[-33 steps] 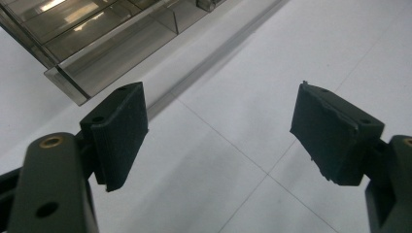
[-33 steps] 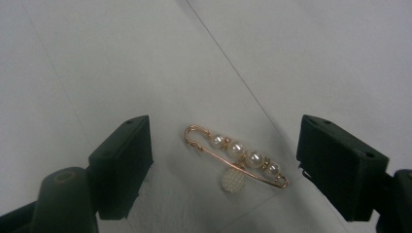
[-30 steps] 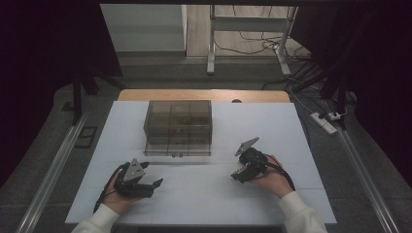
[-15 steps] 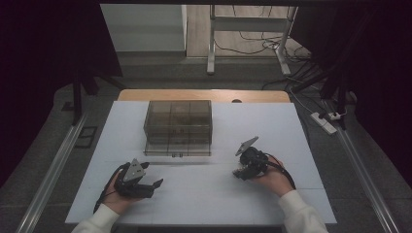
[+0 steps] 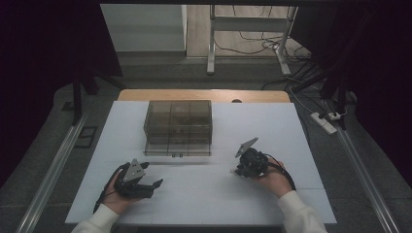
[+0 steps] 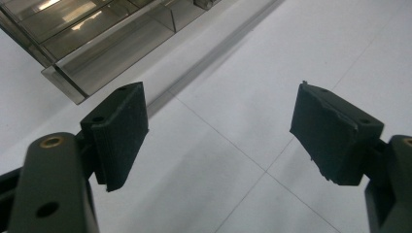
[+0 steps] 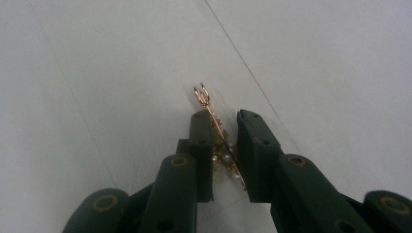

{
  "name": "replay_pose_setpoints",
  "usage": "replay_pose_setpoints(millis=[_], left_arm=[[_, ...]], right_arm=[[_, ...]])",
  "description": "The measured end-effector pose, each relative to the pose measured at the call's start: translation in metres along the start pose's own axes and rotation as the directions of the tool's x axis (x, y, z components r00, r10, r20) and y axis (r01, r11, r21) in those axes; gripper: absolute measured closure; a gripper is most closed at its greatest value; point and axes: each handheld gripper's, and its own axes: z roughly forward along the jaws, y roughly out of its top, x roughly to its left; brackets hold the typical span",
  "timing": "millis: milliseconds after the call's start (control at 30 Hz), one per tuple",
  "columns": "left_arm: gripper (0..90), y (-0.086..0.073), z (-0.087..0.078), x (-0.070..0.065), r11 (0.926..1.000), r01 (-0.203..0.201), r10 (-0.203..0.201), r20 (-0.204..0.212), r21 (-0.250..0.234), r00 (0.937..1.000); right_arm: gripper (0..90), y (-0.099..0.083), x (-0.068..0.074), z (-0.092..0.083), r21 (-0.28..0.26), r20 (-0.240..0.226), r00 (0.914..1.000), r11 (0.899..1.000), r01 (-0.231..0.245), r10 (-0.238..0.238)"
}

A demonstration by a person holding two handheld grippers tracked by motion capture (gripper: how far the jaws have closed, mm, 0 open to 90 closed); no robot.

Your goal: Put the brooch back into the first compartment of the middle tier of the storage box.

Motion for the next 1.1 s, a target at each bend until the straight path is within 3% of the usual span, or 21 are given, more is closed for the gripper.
replay_pose_setpoints(millis=[367, 633, 667, 700, 733, 767, 933, 1100], left_arm=[[21.0, 0.000, 0.001, 0.000, 1.0000, -0.005, 0.005, -0.003, 0.005, 1.0000], [21.0, 0.000, 0.001, 0.000, 1.0000, -0.006, 0.007, -0.003, 0.006, 1.0000], [21.0, 0.000, 0.001, 0.000, 1.0000, -0.007, 0.007, -0.002, 0.006, 1.0000], [21.0, 0.000, 0.001, 0.000, 1.0000, -0.007, 0.007, -0.003, 0.007, 1.0000], [20.9, 0.000, 0.001, 0.000, 1.0000, -0.007, 0.007, -0.003, 0.007, 1.0000], [21.0, -0.001, 0.001, 0.000, 0.9999, -0.008, 0.008, -0.002, 0.008, 1.0000], [20.9, 0.000, 0.001, 0.000, 1.0000, -0.006, 0.006, -0.005, 0.007, 1.0000], [20.9, -0.001, 0.000, 0.001, 1.0000, 0.000, 0.000, -0.004, 0.002, 1.0000]], right_arm=[[76.9, 0.001, 0.003, -0.001, -0.007, 0.026, 0.9993, 1.000, 0.027, -0.027], [77.3, 0.000, 0.002, -0.002, -0.025, 0.007, 0.9998, 1.000, 0.019, -0.019], [78.8, 0.000, 0.002, -0.003, -0.030, 0.007, 0.9999, 0.999, 0.016, -0.016], [89.4, 0.000, 0.002, -0.004, -0.038, 0.005, 0.9999, 0.999, 0.013, -0.013], [89.4, -0.001, 0.000, -0.009, -0.087, 0.003, 1.0000, 0.996, 0.007, -0.007], [89.4, -0.001, -0.001, -0.011, -0.091, -0.006, 0.9999, 0.996, -0.013, 0.013], [89.5, -0.004, -0.003, -0.007, -0.047, -0.001, 1.0000, 0.999, -0.006, 0.006], [89.6, -0.003, -0.002, -0.009, -0.062, 0.015, 0.9999, 0.998, 0.000, 0.001]])
